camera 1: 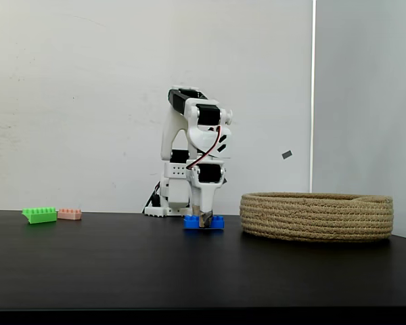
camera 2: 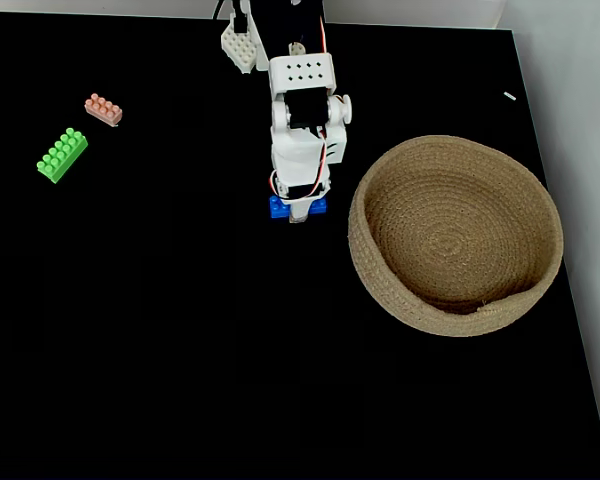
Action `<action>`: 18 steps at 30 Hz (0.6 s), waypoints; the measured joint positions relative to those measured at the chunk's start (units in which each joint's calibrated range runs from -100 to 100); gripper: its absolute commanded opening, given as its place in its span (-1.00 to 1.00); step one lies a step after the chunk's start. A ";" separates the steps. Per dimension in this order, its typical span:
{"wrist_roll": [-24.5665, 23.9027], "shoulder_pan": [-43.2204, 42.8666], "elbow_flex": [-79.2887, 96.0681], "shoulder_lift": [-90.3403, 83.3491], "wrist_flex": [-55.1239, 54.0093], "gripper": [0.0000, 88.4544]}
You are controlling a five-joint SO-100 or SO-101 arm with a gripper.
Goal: Place the lego blocks in the tray
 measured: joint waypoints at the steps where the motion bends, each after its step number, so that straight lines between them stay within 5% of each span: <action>1: 0.93 0.73 -0.44 -0.85 0.24 -1.00; 9: 10.35 1.79 -9.37 -8.57 -0.08 -1.00; 18: 17.34 -10.34 -16.26 -9.25 -10.96 -1.00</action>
